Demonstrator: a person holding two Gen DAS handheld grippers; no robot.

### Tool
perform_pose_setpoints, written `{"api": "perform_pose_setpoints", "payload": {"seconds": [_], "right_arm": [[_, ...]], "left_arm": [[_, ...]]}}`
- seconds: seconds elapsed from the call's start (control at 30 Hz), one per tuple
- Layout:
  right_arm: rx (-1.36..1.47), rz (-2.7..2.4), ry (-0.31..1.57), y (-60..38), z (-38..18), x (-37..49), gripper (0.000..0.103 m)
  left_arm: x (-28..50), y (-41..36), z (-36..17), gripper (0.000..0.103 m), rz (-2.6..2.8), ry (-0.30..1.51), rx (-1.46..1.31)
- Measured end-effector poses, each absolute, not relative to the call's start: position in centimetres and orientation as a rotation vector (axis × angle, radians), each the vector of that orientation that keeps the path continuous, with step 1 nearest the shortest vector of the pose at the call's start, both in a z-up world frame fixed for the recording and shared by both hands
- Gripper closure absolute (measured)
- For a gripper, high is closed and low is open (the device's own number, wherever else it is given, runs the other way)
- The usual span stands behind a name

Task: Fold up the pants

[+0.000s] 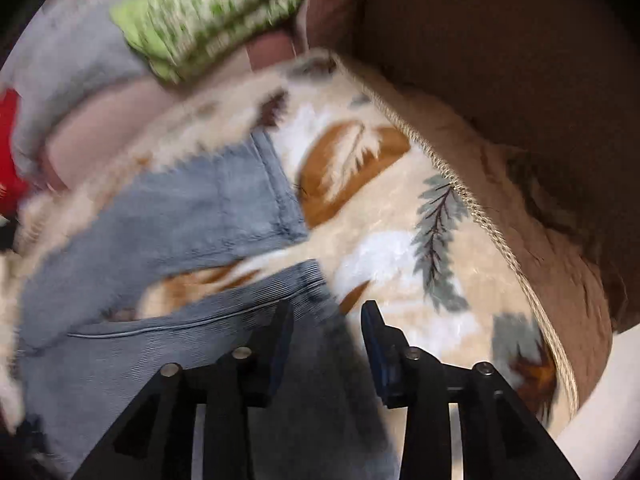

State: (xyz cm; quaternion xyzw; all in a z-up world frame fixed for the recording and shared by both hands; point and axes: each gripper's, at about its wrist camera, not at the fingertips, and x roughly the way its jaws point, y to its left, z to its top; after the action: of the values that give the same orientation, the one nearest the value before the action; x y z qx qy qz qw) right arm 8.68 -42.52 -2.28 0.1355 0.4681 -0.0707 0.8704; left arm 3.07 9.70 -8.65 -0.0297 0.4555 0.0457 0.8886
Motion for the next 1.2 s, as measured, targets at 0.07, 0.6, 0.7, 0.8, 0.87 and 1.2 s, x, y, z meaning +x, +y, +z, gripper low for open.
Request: {"api": "perform_pose_setpoints", "payload": {"seconds": [0.07,0.6,0.7,0.8,0.87,1.2], "right_arm": [[0.313,-0.046,0.961,-41.5,-0.9,6.2,0.048],[0.424,-0.013,1.006,-43.3,-0.7,9.8,0.035],[0.404,-0.051,1.024,-44.0,-1.8,13.5,0.035],[0.415,-0.089,1.044,-44.8,-3.3,17.4,0.035],[0.413,-0.076,1.048,-44.8,-3.6,18.7,0.035],[0.118,-0.153,1.215,-42.2,-6.6,21.5,0.081]], "left_arm": [[3.2,9.8,-8.5,0.009,0.099,0.949,-0.075],[10.3,19.8,-3.1,0.009,0.171,0.906,-0.458],[12.8,21.1,-4.3,0.009,0.166,0.956,-0.514],[14.8,21.3,-5.6,0.009,0.182,0.983,-0.509],[15.7,21.2,-6.4,0.009,0.189,1.003,-0.499],[16.4,22.3,-5.9,0.009,0.204,0.988,-0.446]]}}
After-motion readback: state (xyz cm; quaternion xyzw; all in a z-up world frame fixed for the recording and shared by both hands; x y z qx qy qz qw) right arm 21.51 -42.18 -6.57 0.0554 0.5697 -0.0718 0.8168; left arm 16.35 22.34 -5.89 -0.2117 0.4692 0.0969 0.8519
